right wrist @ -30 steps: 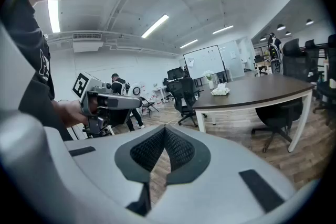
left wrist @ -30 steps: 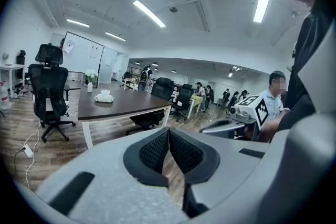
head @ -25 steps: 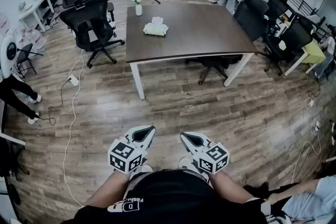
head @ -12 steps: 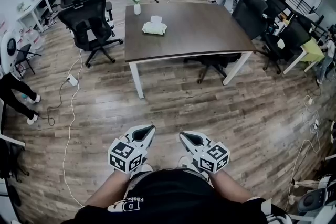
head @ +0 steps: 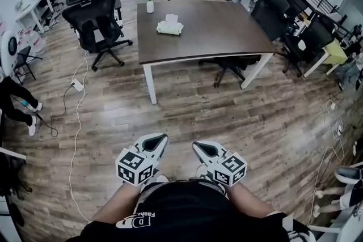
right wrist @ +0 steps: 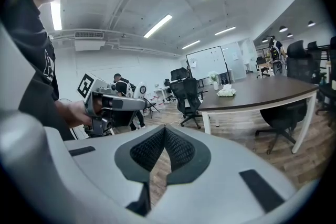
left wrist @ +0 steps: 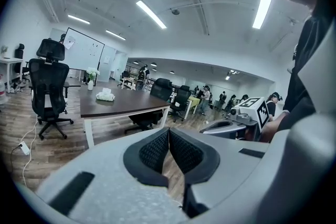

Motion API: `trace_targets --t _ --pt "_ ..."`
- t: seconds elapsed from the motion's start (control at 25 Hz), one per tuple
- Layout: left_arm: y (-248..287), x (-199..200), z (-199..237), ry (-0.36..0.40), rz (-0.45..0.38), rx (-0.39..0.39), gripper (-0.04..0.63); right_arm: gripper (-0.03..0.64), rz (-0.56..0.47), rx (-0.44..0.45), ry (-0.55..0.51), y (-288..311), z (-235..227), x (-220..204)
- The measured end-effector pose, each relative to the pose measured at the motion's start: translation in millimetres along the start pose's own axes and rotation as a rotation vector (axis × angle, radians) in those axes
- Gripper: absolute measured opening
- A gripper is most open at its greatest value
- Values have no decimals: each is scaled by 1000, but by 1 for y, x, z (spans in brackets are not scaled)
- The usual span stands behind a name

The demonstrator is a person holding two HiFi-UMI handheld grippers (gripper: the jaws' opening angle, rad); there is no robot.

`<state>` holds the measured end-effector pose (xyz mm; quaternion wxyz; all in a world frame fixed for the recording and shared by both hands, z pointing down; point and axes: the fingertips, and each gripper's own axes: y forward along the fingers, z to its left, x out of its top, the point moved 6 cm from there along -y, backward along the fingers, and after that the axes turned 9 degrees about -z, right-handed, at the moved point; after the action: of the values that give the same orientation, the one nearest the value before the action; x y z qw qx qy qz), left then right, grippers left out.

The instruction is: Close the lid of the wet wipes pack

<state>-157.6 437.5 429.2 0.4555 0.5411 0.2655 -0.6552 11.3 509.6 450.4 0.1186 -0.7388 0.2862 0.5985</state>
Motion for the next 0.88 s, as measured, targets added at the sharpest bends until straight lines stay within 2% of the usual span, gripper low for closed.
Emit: trace_targets --t 0.48,0.88 --pt "-40 -16 37 -5 46 -43 20 6 25 -91 72 29 32 -24" --pt "-29 -8 58 -5 22 -47 20 6 -2 -103 82 55 13 -14"
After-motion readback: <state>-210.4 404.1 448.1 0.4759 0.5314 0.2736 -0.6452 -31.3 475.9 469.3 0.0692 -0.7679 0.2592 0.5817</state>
